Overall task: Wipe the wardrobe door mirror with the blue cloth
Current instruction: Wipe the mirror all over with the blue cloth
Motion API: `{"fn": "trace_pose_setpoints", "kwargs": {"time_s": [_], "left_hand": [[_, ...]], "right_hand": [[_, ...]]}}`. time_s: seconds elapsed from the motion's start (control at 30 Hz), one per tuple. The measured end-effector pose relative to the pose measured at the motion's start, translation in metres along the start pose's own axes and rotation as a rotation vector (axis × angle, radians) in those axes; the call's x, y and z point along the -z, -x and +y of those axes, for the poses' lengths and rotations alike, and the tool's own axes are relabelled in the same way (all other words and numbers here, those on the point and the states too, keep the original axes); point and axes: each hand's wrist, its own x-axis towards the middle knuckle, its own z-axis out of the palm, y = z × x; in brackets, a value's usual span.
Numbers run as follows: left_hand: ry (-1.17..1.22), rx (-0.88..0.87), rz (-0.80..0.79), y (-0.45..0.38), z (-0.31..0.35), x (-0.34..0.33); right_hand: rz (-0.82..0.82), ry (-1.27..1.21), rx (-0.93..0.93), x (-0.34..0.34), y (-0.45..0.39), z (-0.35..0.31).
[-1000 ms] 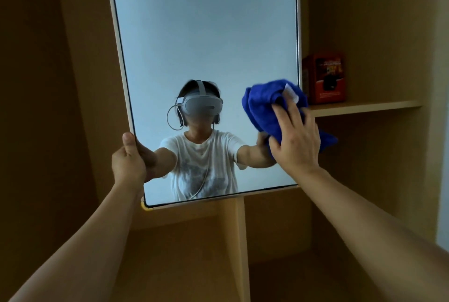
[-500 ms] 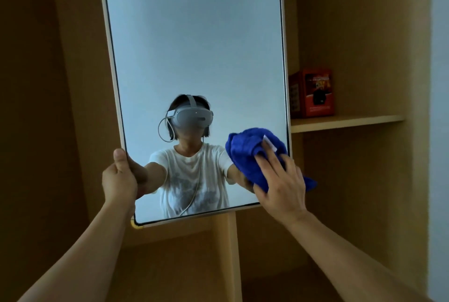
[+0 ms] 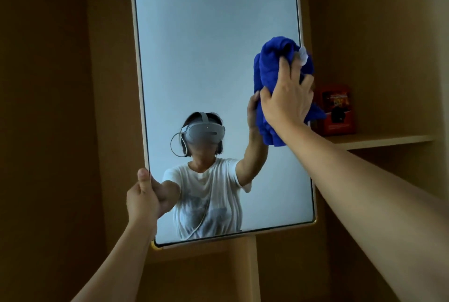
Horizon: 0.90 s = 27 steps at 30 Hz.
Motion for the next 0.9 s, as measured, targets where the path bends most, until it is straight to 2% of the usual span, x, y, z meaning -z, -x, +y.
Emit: {"fn": "trace_pose_setpoints", "kwargs": {"time_s": [0.07,0.23,0.37,0.43,0.5,0.7,0.8,0.9], "left_hand": [[0.016,-0.003,-0.004,0.002,0.001,0.000],[0.025,-0.003,-0.017,0.001,0.000,-0.001],[0.025,-0.007,-0.033,-0.004,-0.003,0.000],[0.008,-0.032,-0.039,-0.006,-0.004,0.001],[0.009,-0.047,-0.058,-0.008,-0.005,0.002],[0.094,0.022,-0.126,-0.004,-0.003,0.000],[0.080,0.010,-0.150,-0.004,-0.003,0.004],[0.010,-0.056,-0.115,-0.007,-0.006,0.006]], "right_hand": [[0.001,-0.002,0.057,-0.002,0.007,-0.019],[-0.059,-0.042,0.411,-0.003,0.053,-0.051],[-0.126,-0.093,0.754,-0.004,0.086,-0.048],[-0.152,-0.103,0.838,-0.002,0.085,-0.037],[-0.155,-0.096,0.763,0.001,0.072,-0.024],[-0.048,0.018,0.204,0.007,0.021,0.006],[-0.044,0.013,0.123,0.006,0.005,-0.008],[-0.065,-0.019,0.144,0.004,-0.007,-0.034]]}}
